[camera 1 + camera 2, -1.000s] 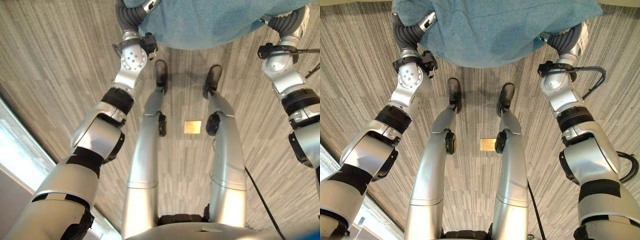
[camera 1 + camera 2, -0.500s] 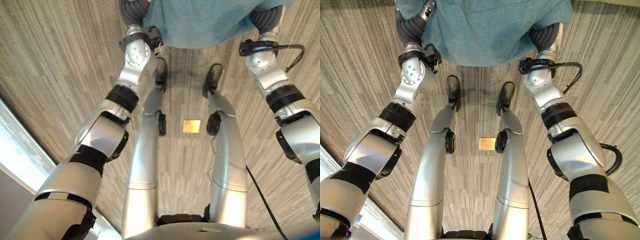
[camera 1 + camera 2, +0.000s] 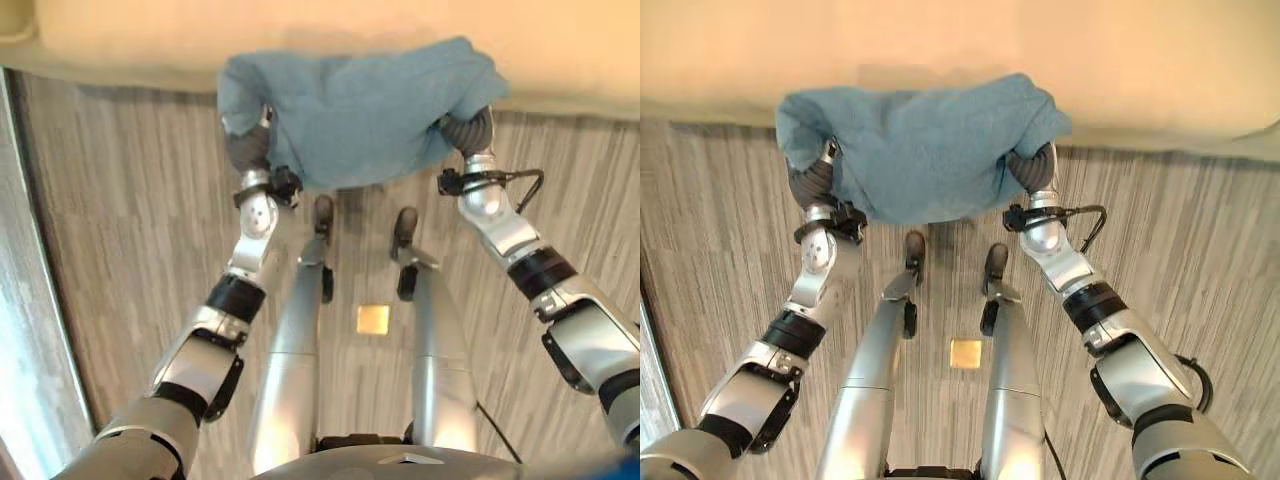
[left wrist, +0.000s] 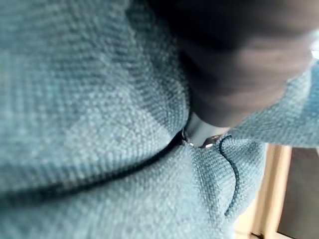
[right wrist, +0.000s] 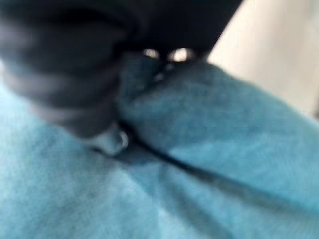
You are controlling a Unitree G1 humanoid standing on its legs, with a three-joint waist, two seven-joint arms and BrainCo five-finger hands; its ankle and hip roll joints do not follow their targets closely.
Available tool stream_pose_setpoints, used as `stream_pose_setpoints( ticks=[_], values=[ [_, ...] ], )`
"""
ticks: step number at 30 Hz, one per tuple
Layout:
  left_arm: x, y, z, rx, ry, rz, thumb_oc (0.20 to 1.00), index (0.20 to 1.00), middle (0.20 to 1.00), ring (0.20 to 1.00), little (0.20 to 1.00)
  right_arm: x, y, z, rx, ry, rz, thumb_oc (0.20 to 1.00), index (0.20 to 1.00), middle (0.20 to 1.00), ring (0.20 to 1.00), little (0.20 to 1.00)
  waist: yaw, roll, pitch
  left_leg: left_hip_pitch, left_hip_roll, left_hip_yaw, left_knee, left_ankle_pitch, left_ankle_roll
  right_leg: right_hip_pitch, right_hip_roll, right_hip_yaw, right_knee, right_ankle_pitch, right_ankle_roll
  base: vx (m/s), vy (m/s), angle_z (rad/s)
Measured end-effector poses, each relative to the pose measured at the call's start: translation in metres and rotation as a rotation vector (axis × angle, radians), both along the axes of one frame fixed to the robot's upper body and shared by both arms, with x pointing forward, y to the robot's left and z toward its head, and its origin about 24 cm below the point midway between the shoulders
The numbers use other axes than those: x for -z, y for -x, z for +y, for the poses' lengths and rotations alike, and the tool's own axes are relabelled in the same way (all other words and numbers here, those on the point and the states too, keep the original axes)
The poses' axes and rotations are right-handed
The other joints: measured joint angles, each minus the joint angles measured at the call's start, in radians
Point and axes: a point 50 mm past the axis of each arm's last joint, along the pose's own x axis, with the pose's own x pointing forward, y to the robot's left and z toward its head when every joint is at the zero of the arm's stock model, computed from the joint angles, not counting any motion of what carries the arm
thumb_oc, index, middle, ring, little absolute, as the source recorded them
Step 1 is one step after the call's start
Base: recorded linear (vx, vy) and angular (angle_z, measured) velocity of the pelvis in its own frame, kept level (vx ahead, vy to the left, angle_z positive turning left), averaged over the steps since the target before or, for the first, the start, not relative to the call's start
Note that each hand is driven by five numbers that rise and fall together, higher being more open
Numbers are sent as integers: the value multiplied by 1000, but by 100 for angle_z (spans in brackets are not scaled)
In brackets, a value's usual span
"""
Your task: Pick up all the scattered cushions and arrange them neatly on the sofa.
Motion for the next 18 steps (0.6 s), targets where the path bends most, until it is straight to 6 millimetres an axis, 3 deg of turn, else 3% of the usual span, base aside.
stream_pose_setpoints(
  ticks=[2, 5, 10, 12, 15, 16, 18],
  values=[
    [12, 4, -1, 14, -46, 39, 200, 200, 200, 200, 200, 14, 8, -5, 6, -14, 22, 200, 200, 200, 200, 200, 13, 1, 0, 75, 0, -16, -63, 25, -10, 72, -2, -28, -37, 8, -8, -7, -186, 15],
    [47, 16, 3, 34, -97, 144, 200, 200, 200, 200, 200, 58, 27, -7, -7, -14, 127, 200, 200, 200, 200, 200, 38, 4, -3, 261, 7, -72, -176, 68, -20, 269, 3, -99, -113, 10, -20, 1, -175, 36],
    [63, 31, 4, 85, -160, 175, 200, 200, 200, 200, 200, 81, 42, -16, -3, -48, 191, 200, 200, 200, 200, 200, 66, 31, -9, 399, 9, -169, -261, 93, -48, 443, 2, -203, -167, -17, -31, 103, -135, 53],
    [67, 35, 7, 89, -202, 183, 200, 200, 200, 200, 200, 82, 44, -20, 5, -43, 190, 200, 200, 200, 200, 200, 95, 38, -24, 424, 10, -182, -283, 87, -46, 468, 1, -218, -164, -32, -36, 198, -142, 37],
    [78, 43, 2, 134, -203, 219, 200, 200, 200, 200, 200, 96, 58, -33, 32, -60, 227, 200, 200, 200, 200, 200, 96, 89, -30, 494, 8, -219, -324, 86, -51, 610, -3, -316, -223, -34, -31, 261, -92, 84],
    [91, 51, -4, 166, -183, 251, 200, 200, 200, 200, 200, 114, 74, -40, 45, -58, 281, 200, 200, 200, 200, 200, 89, 96, -61, 545, 19, -223, -335, 69, -58, 697, -5, -370, -272, -49, -22, 169, 18, 111],
    [107, 61, 2, 160, -187, 305, 200, 200, 200, 200, 200, 125, 81, -38, 23, -51, 320, 200, 200, 200, 200, 200, 105, 84, -129, 559, 19, -192, -333, 73, -55, 735, -11, -387, -286, -65, -13, 211, 130, 56]
  ],
)
